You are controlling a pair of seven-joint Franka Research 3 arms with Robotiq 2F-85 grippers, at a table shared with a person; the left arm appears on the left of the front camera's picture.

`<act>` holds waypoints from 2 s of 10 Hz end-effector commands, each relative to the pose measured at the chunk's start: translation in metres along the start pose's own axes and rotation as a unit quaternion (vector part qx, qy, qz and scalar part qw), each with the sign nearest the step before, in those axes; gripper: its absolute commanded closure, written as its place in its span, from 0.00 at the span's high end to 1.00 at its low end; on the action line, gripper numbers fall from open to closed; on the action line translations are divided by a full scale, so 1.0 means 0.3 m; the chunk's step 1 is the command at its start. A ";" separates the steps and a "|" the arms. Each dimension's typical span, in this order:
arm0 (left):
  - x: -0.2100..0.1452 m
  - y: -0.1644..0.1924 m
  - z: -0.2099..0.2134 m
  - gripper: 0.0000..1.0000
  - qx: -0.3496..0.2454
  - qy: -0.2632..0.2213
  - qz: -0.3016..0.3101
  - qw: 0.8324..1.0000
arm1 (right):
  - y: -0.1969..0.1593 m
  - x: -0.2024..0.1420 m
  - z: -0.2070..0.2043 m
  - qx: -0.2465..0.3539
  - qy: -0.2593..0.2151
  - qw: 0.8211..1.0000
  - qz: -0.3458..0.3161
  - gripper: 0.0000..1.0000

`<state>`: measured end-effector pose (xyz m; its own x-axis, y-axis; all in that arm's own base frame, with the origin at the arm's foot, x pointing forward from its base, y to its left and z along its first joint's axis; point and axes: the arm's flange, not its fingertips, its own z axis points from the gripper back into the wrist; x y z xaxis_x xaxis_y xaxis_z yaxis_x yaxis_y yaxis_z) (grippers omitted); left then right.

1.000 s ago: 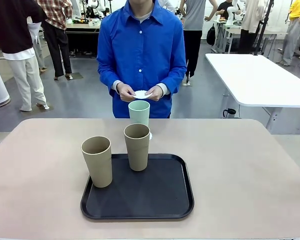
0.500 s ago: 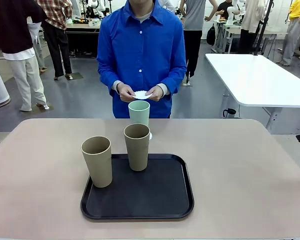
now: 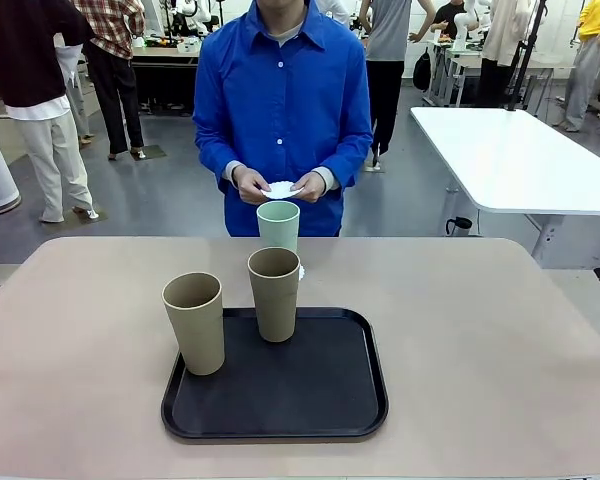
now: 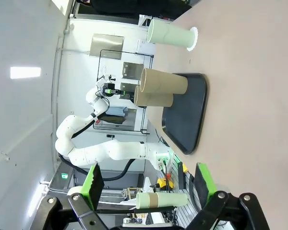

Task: Place coasters on the table and set cups on them.
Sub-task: Take one Reusable plastic cup from the Flat Tray and place it on a coaster set by the human.

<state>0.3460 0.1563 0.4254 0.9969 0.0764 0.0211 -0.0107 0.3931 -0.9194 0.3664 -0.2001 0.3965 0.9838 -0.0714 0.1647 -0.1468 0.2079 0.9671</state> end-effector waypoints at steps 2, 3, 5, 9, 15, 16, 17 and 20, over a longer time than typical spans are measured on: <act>-0.003 -0.005 0.006 1.00 -0.002 -0.002 -0.003 1.000 | -0.002 -0.004 -0.004 0.004 0.000 1.000 0.000 1.00; -0.003 -0.005 0.006 1.00 -0.002 -0.002 -0.003 1.000 | -0.002 -0.004 -0.004 0.004 0.000 1.000 0.000 1.00; -0.003 -0.005 0.006 1.00 -0.002 -0.002 -0.003 1.000 | -0.002 -0.004 -0.004 0.004 0.000 1.000 0.000 1.00; -0.003 -0.005 0.006 1.00 -0.002 -0.002 -0.003 1.000 | -0.002 -0.004 -0.004 0.004 0.000 1.000 0.000 1.00; -0.003 -0.005 0.006 1.00 -0.002 -0.002 -0.003 1.000 | -0.002 -0.004 -0.004 0.004 0.000 1.000 0.000 1.00; -0.003 -0.005 0.006 1.00 -0.002 -0.002 -0.003 1.000 | -0.002 -0.004 -0.004 0.004 0.000 1.000 0.000 1.00; -0.003 -0.005 0.006 1.00 -0.002 -0.002 -0.003 1.000 | -0.002 -0.004 -0.004 0.004 0.000 1.000 0.000 1.00; -0.003 -0.005 0.006 1.00 -0.002 -0.002 -0.003 1.000 | -0.002 -0.004 -0.004 0.004 0.000 1.000 0.000 1.00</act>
<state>0.3460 0.1562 0.4254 0.9969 0.0763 0.0211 -0.0107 0.3931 -0.9194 0.3665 -0.1998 0.3963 0.9839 -0.0709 0.1639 -0.1460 0.2088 0.9670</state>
